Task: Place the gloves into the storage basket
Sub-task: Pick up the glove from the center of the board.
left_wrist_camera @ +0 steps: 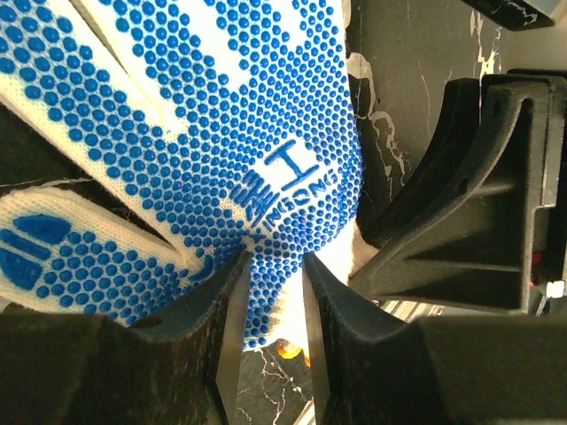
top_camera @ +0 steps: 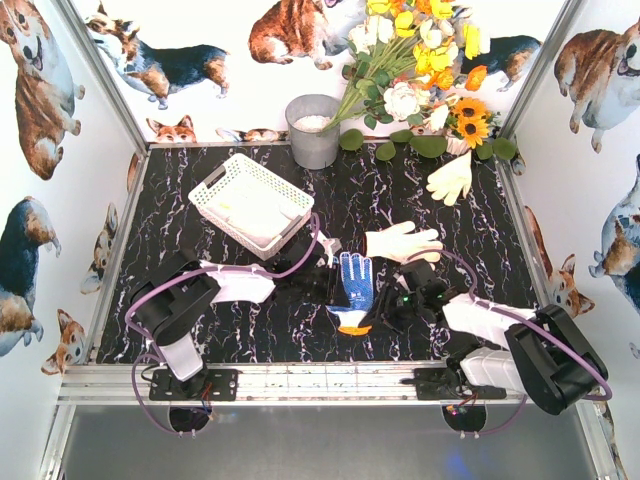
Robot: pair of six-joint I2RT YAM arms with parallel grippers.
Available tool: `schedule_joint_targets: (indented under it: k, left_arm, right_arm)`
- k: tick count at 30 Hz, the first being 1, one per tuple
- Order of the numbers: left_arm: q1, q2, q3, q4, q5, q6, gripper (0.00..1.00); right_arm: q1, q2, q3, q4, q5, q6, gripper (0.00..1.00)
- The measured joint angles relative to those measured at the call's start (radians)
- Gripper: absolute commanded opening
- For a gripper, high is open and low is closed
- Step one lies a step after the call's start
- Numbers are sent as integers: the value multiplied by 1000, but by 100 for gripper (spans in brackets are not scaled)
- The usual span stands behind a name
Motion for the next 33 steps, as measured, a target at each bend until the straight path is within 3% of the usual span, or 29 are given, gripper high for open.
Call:
schedule_joint_targets:
  k: [4, 6, 12, 22, 27, 30, 33]
  left_arm:
    - [0, -7, 0, -9, -6, 2, 27]
    - [0, -10, 0, -12, -7, 10, 29]
    - [-12, -74, -3, -52, -28, 101, 37]
    - [-129, -335, -3, -167, -164, 411, 58]
    - [-262, -410, -32, -179, -316, 561, 63]
    - [-341, -406, -47, -190, -390, 619, 73]
    - [-380, -387, -55, -183, -450, 655, 75]
  right_arm:
    - [2, -1, -9, -6, 21, 10, 13]
    - [3, -5, -8, -14, 29, 9, 0]
    - [3, -13, 19, -72, 38, -2, 0]
    - [2, 33, 182, -210, -23, -72, 0]
    - [-19, 60, 222, -243, -83, -87, 0]
    - [-32, 79, 255, -280, -114, -100, 0]
    - [-48, 83, 290, -317, -134, -116, 0]
